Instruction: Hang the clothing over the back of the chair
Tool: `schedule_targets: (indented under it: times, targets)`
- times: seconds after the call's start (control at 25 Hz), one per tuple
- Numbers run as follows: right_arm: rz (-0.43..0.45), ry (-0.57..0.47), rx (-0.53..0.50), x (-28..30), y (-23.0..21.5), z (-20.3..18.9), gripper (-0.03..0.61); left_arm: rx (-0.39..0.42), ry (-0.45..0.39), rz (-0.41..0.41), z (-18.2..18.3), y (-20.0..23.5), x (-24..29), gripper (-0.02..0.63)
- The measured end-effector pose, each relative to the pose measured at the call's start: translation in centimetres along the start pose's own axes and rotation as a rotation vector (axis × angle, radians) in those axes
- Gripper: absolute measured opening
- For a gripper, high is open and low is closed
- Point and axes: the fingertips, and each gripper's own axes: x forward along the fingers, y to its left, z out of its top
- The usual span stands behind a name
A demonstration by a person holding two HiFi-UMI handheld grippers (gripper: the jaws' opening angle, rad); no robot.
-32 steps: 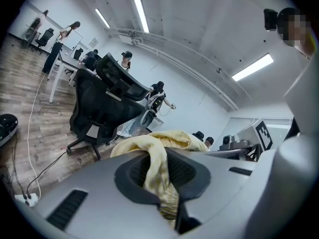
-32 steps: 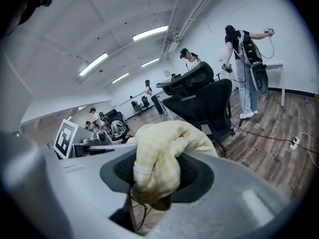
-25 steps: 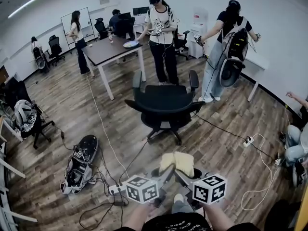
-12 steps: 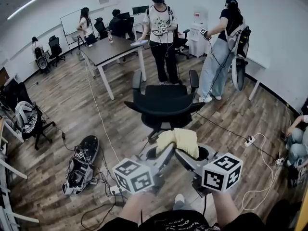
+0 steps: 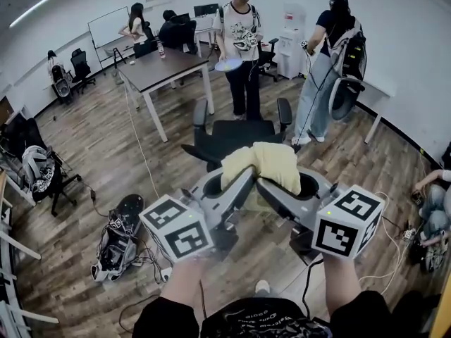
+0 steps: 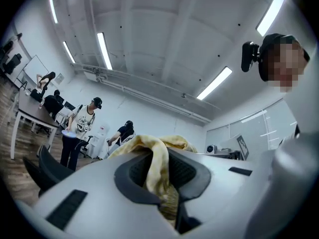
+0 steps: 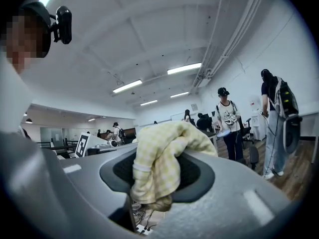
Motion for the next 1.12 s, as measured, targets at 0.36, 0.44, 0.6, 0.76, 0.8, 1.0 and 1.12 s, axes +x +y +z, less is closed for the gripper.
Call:
schedule_targets:
  times: [0.36, 0.44, 0.6, 0.76, 0.8, 1.0, 1.12]
  targets:
    - [0.053, -0.04, -0.074, 1.7, -1.1, 6.2, 0.166, 0.074, -0.052, -0.008, 6.1, 0.8, 2.8, 0.038]
    - [0.063, -0.044, -0.102, 2.5, -1.5, 7.4, 0.166, 0.081, -0.068, -0.008, 7.3, 1.3, 3.3, 0.038]
    - [0.105, -0.048, -0.118, 4.0, -2.5, 9.8, 0.166, 0.103, -0.099, 0.01, 9.7, 2.5, 4.5, 0.038]
    - [0.127, -0.043, -0.112, 6.0, -3.9, 11.6, 0.166, 0.105, -0.113, 0.033, 11.5, 4.5, 5.7, 0.038]
    - [0.128, -0.044, -0.107, 6.5, -4.4, 11.9, 0.166, 0.103, -0.114, 0.037, 11.8, 5.1, 6.1, 0.038]
    - [0.176, -0.073, -0.102, 8.1, -6.1, 14.7, 0.166, 0.09, -0.153, 0.02, 14.5, 6.7, 7.8, 0.038]
    - [0.183, -0.087, -0.129, 9.1, -6.7, 16.7, 0.166, 0.133, -0.16, 0.03, 16.5, 7.3, 8.8, 0.038]
